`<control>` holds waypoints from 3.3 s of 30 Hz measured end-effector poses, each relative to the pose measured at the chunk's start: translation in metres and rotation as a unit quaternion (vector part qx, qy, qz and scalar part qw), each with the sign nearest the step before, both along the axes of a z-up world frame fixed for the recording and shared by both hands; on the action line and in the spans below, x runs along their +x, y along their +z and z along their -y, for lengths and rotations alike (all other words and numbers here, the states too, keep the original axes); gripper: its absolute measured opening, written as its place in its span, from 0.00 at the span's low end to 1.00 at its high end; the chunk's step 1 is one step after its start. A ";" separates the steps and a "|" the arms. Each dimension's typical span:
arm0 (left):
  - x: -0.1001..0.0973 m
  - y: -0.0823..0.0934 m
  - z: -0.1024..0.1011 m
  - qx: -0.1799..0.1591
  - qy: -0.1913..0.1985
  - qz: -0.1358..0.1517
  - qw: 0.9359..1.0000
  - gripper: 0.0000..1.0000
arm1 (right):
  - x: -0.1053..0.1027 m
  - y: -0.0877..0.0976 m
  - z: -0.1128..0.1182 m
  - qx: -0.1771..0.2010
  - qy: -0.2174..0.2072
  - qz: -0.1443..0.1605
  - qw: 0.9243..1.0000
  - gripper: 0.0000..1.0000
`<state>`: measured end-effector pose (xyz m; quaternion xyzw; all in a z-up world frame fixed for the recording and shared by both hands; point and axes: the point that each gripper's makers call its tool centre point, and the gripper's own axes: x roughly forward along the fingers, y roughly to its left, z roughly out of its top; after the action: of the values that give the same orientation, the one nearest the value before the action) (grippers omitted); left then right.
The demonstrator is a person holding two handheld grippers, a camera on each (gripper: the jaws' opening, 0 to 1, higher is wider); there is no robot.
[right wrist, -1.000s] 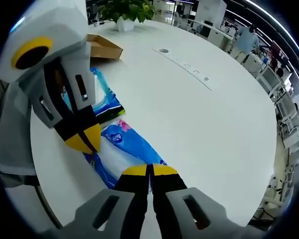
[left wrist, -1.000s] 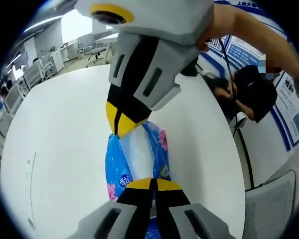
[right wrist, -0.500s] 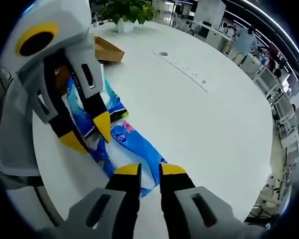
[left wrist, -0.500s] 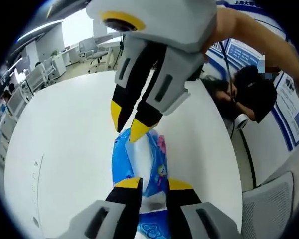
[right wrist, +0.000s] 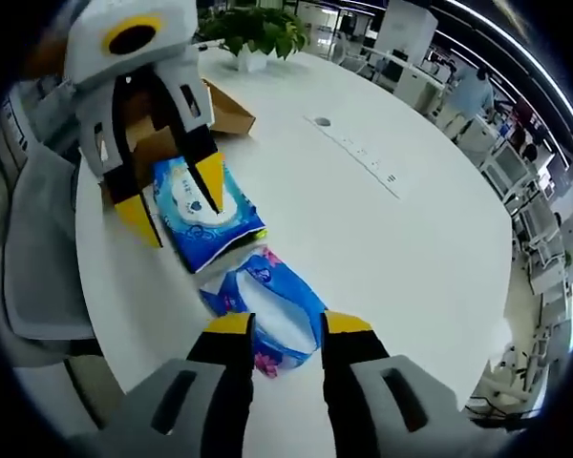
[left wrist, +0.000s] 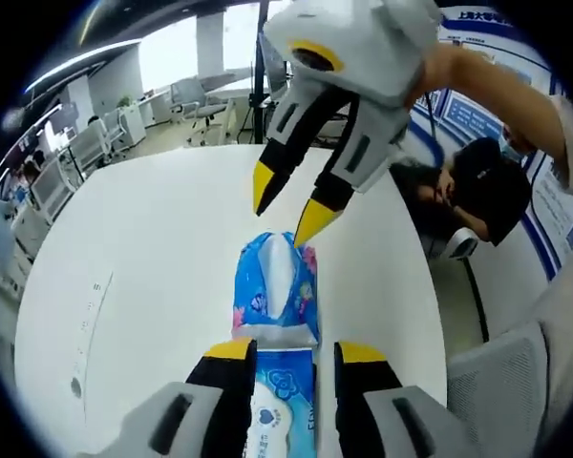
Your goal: Operate the shoe box by opening the lid, removing the specified soft item, and placing it in the target area until the item is outside and the box remains undamaged.
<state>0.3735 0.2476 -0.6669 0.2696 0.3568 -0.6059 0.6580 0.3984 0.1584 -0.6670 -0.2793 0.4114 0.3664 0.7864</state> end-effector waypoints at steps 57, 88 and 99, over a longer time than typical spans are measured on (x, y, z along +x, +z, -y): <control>-0.061 0.051 -0.342 -0.047 0.345 0.071 0.935 0.55 | -0.090 0.025 -0.241 0.063 0.246 -0.035 0.967 0.41; -0.101 -0.013 -0.461 -0.002 0.506 0.030 0.862 0.34 | -0.097 -0.027 -0.325 0.039 0.360 -0.064 0.930 0.39; -0.102 -0.033 -0.479 -0.008 0.564 0.005 0.826 0.22 | -0.098 -0.046 -0.339 0.030 0.376 -0.081 0.923 0.38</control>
<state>0.2713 0.7264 -0.6994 0.0190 0.4389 -0.1308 0.8888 0.3006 0.4974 -0.7133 -0.3589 0.3277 0.6687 0.5628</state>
